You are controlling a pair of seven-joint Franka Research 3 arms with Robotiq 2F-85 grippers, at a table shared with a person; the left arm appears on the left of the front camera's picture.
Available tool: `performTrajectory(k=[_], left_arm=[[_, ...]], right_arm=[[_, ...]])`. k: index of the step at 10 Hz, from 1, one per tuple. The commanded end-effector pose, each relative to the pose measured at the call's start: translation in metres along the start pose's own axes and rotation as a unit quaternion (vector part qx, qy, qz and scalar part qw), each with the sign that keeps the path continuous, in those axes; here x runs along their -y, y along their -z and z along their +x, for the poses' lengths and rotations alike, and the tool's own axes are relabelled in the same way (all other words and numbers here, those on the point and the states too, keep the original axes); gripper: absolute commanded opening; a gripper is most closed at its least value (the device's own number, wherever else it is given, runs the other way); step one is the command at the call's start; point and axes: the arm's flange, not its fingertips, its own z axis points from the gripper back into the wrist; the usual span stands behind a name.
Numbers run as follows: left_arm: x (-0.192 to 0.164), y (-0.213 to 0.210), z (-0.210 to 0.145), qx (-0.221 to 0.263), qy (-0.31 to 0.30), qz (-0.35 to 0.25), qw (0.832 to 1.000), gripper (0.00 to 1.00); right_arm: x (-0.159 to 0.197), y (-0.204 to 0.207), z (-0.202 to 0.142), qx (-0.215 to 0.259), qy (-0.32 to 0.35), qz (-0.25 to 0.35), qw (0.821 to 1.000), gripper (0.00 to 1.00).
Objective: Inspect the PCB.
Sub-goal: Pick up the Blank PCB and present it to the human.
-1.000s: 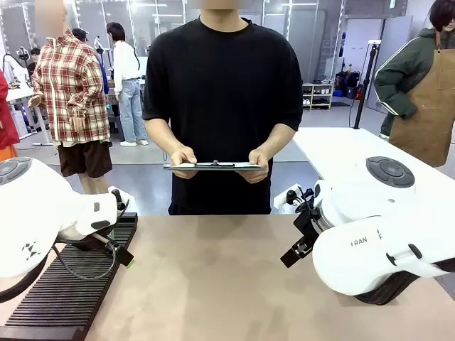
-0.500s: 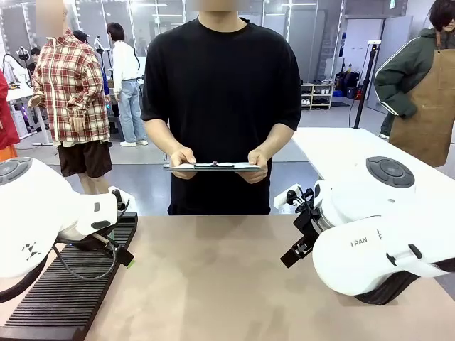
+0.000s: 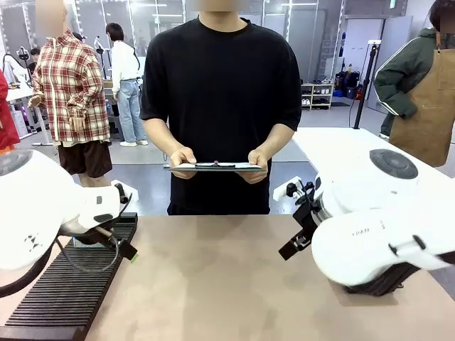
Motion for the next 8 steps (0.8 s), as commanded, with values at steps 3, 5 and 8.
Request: performTrajectory(k=[3,5,8], left_arm=[[-0.027,-0.079,0.033,-0.045,-0.048,-0.163,0.984,1.00],[-0.051,-0.118,0.027,-0.004,-0.108,-0.314,0.943,1.00],[-0.095,-0.156,-0.033,0.102,-0.160,-0.427,0.884,1.00]], right_arm=[[0.052,-0.090,0.016,0.021,0.056,0.164,0.985,1.00],[0.080,-0.133,-0.003,0.050,0.093,0.278,0.955,1.00],[0.118,-0.164,-0.070,0.032,0.197,0.402,0.894,1.00]])
